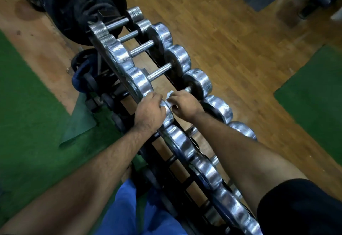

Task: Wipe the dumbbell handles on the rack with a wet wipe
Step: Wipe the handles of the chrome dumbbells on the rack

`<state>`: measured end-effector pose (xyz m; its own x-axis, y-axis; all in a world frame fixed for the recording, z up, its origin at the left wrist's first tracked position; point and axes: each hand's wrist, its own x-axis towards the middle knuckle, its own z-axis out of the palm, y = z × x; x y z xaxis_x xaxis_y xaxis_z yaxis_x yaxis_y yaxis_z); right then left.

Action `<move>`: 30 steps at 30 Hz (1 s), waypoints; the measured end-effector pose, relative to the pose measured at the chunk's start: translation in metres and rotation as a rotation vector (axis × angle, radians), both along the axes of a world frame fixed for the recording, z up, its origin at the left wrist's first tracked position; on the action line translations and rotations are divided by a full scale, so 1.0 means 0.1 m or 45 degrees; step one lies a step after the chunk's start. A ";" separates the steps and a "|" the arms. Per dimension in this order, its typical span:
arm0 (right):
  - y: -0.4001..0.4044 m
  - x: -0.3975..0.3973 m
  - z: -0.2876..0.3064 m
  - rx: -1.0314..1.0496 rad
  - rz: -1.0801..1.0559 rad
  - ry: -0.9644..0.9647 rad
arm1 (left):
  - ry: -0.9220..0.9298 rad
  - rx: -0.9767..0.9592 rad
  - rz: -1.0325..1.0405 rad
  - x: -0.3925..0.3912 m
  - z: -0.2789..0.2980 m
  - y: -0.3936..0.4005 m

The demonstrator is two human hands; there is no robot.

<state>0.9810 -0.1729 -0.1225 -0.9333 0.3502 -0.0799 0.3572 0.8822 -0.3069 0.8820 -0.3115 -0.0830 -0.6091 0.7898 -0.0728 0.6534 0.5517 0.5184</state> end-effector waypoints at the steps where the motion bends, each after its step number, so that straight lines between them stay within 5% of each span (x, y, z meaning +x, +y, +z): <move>1: 0.02 0.05 0.00 -0.011 0.044 0.005 | 0.004 -0.004 -0.002 0.01 0.01 0.00; 18: 0.24 0.03 -0.11 0.204 0.400 0.033 | 0.091 -0.088 0.003 0.05 -0.02 0.05; 30: 0.27 0.14 -0.27 0.423 0.340 0.083 | 0.161 -0.104 0.035 0.11 -0.06 0.08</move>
<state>0.9946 -0.1461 -0.1492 -0.9940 0.0923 0.0583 0.0922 0.9957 -0.0046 0.8931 -0.3030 -0.0887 -0.6387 0.7673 -0.0574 0.6947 0.6071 0.3857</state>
